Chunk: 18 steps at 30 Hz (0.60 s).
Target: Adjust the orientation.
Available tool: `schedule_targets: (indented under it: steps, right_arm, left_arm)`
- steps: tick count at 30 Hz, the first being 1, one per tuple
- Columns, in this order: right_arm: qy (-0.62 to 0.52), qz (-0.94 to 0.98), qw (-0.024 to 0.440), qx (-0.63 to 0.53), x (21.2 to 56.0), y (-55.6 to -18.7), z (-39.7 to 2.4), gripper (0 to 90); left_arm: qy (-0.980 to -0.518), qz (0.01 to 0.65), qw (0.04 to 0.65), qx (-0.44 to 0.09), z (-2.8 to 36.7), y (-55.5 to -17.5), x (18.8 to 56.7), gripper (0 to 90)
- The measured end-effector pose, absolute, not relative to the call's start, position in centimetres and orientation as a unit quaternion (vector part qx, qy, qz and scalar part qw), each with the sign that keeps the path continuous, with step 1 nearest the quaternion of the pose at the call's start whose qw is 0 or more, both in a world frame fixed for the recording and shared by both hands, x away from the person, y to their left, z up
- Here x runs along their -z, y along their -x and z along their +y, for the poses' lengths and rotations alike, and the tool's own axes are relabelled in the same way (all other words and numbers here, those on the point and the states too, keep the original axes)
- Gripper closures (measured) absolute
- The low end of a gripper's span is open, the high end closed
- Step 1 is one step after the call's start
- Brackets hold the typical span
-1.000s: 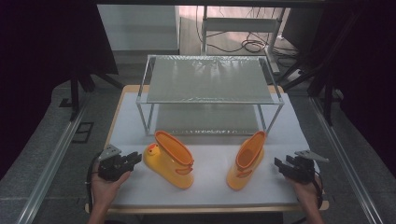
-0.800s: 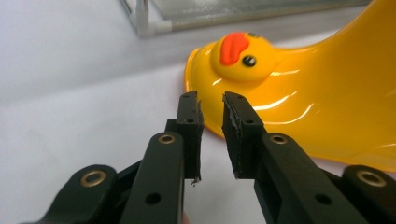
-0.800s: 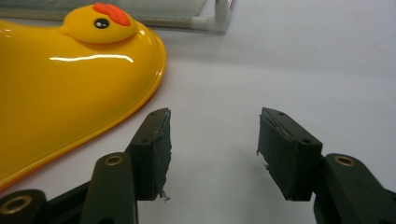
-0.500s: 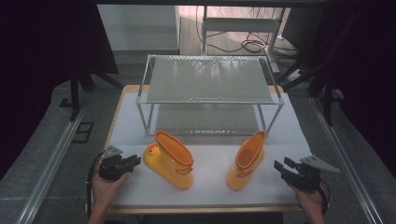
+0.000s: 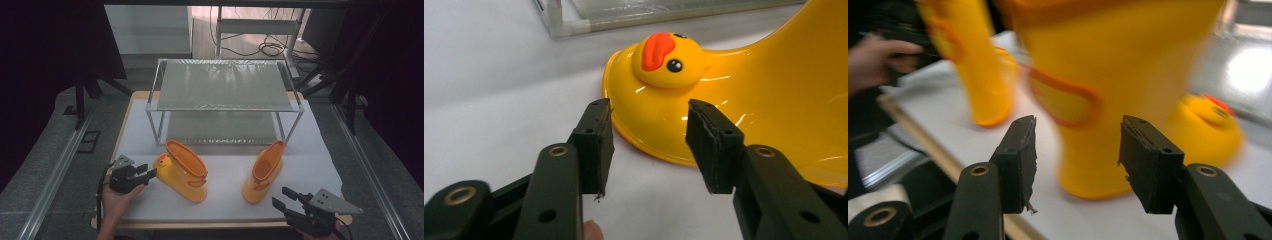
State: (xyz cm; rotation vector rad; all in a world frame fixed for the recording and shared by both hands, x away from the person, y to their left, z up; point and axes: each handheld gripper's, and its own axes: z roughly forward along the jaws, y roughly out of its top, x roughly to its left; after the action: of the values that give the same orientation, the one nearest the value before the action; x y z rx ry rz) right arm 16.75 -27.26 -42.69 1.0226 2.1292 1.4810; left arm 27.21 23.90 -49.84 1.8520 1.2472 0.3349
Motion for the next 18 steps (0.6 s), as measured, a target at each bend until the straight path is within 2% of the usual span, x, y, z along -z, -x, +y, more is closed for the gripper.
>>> schedule_targets:
  steps: [4,7,18]
  right_arm:
    - [-0.329,0.759,0.166,-0.537,41.7,-16.0,-25.5,48.1]
    - [-0.293,0.770,0.159,-0.544,41.3,-15.9,-22.1,44.5]
    - [-0.262,0.790,0.146,-0.535,42.3,-19.1,-13.8,39.6]
  left_arm:
    - [-0.739,0.500,0.431,-0.135,24.0,-27.2,49.7,47.6]
    - [-0.738,0.499,0.434,-0.133,23.9,-27.2,49.7,45.7]
    - [-0.737,0.498,0.438,-0.130,23.9,-27.2,49.7,43.9]
